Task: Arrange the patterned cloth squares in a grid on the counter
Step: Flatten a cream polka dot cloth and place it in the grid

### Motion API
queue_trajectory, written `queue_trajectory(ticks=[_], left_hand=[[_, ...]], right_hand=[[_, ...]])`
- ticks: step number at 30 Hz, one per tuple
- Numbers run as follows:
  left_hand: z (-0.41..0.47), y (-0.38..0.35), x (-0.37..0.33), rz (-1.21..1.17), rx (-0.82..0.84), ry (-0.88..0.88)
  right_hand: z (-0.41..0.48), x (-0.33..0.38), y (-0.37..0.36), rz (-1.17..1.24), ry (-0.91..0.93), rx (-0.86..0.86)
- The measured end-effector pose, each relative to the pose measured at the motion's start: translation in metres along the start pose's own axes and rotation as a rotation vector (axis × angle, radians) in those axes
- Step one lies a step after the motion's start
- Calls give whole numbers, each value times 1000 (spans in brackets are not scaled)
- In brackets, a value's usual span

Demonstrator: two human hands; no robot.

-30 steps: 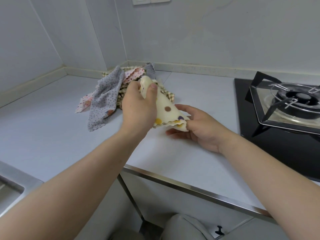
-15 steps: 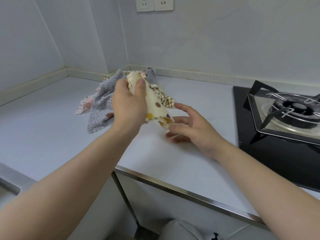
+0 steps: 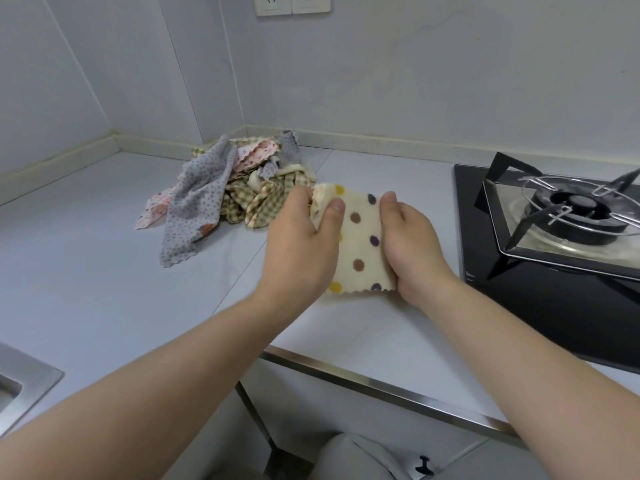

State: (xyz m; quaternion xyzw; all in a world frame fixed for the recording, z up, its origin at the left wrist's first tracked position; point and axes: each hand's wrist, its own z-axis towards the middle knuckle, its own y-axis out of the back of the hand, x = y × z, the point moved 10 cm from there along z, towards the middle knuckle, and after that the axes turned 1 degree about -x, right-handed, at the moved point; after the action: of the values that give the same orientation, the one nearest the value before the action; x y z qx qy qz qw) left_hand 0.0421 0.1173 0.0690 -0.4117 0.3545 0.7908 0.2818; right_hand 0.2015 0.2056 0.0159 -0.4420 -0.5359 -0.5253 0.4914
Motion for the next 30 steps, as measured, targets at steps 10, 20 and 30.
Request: queue_trajectory(ticks=[10, 20, 30], left_hand=[[5, 5, 36, -70, -132, 213], [9, -7, 51, -20, -64, 206], [7, -12, 79, -139, -95, 380]], right_hand=[[0, 19, 7, -332, 247, -127], [12, 1, 6, -267, 115, -75], [10, -1, -3, -384, 215, -61]])
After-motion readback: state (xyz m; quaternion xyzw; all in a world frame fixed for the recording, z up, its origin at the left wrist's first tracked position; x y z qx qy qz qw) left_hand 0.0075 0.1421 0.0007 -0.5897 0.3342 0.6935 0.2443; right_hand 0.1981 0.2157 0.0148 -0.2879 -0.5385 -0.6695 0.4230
